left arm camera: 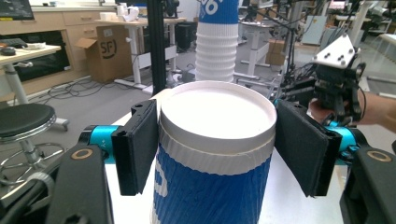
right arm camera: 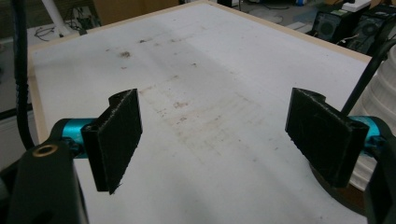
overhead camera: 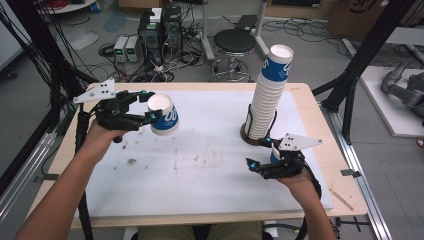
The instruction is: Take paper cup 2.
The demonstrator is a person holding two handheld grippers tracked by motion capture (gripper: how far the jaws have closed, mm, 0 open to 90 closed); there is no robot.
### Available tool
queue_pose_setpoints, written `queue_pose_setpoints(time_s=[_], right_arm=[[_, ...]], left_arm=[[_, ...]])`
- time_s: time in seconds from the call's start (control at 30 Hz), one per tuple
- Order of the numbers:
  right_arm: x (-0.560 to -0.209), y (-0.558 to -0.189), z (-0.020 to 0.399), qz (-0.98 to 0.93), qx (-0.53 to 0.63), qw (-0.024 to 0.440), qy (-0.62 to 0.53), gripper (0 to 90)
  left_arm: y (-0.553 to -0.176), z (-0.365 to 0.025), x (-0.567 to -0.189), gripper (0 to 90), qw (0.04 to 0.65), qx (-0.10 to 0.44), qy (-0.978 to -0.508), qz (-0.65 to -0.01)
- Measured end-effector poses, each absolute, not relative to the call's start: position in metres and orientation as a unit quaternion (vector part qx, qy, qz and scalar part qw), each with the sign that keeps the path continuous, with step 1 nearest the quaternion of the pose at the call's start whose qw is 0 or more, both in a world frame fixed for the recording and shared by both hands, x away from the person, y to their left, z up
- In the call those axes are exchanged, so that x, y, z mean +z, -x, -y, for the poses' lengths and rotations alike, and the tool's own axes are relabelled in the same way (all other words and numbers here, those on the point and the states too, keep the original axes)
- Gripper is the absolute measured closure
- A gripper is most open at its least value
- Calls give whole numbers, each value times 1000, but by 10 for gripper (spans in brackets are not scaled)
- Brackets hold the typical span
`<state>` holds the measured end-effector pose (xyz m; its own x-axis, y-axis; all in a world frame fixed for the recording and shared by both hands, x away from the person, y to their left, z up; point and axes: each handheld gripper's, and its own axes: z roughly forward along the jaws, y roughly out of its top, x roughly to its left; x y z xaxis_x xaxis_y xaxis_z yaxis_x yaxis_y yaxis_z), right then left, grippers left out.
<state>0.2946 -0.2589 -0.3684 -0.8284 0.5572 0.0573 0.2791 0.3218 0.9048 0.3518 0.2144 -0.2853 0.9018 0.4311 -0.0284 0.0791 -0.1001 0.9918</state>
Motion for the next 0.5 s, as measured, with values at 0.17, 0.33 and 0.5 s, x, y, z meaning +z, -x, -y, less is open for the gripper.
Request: queue_pose_setpoints(time_s=[0.17,0.33,0.5], right_arm=[[-367,-295,256,-800,525,134,-258,191],[-368,-296,254,-799,529,134,-251,191],[-370,-296,250,-803,527,127,-247,191]], left_arm=[[-344,-223,-294,322,645,144,-728,-182],[-337,-224,-305,322,639,143,-733,-184],[-332,-225,-312,322,636,141,-735,-189]])
